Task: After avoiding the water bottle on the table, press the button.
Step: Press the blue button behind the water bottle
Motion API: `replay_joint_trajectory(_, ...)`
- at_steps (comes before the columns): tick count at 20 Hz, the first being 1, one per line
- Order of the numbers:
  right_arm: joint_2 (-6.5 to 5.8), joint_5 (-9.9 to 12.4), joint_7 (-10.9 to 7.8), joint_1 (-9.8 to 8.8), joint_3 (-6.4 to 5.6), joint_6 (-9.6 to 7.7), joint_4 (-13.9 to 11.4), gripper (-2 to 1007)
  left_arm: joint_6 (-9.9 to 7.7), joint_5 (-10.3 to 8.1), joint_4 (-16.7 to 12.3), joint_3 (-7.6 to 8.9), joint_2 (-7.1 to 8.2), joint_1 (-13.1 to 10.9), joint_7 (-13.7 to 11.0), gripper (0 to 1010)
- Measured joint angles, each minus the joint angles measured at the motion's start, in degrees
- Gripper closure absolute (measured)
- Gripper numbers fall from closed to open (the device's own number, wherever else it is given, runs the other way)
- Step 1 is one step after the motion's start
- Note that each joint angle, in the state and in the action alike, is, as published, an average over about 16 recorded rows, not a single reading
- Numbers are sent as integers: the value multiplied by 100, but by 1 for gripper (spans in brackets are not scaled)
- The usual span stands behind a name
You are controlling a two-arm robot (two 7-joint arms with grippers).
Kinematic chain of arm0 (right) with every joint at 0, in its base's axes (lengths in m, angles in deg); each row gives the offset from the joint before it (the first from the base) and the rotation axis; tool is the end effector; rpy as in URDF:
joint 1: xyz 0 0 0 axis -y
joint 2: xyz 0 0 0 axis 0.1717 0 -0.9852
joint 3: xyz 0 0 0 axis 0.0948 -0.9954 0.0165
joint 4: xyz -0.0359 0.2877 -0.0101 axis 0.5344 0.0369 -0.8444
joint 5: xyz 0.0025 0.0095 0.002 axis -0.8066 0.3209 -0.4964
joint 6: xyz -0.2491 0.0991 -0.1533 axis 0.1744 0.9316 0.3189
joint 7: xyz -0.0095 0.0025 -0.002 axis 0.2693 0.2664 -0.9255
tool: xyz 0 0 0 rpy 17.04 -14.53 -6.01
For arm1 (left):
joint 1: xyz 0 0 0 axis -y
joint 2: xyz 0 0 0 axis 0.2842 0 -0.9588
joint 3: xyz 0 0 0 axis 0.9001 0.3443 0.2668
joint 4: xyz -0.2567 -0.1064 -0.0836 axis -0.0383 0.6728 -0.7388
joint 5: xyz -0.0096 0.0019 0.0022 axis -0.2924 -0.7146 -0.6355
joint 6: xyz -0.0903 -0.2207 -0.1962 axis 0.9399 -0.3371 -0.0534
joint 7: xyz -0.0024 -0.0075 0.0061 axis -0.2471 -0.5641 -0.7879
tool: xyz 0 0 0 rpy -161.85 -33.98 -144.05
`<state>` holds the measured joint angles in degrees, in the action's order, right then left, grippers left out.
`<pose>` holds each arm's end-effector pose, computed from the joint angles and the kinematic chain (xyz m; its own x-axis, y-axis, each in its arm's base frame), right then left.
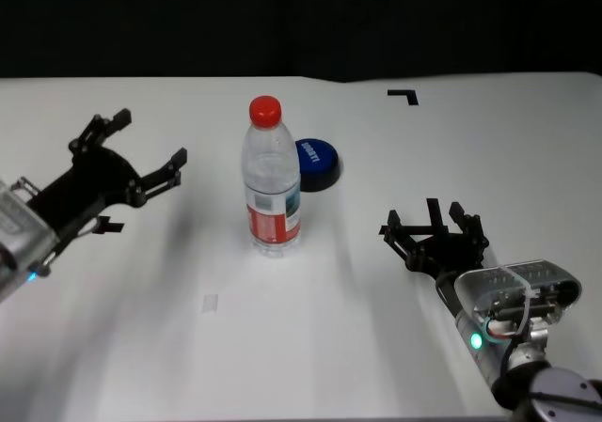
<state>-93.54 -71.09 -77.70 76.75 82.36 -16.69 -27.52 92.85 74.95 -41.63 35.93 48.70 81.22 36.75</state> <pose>0.3003 0.0394 -0.3069 0.2027 -0.9779 -0.0509 0.9792 0.2026 0.0058 0.3608 0.1037 -0.2429 0.4468 0.7206 0.5302 -0.8207 0.5660 -0.0778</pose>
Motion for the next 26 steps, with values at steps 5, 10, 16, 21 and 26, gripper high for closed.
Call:
replay_joint_trajectory(5, 0, 0, 0, 0, 0, 0, 0, 2, -34, 14, 377, -204, -66, 488, -84, 7)
replay_joint_trajectory(10, 0, 0, 0, 0, 0, 0, 0, 2, -153, -56, 699, -358, -91, 872, -195, 7)
replay_joint_trajectory(16, 0, 0, 0, 0, 0, 0, 0, 2, -406, -296, 1017, -500, -86, 1158, -398, 7)
replay_joint_trajectory(21, 0, 0, 0, 0, 0, 0, 0, 2, -582, -458, 1243, -643, -86, 1300, -521, 7)
replay_joint_trajectory(26, 0, 0, 0, 0, 0, 0, 0, 2, -665, -505, 1429, -811, -106, 1377, -574, 7)
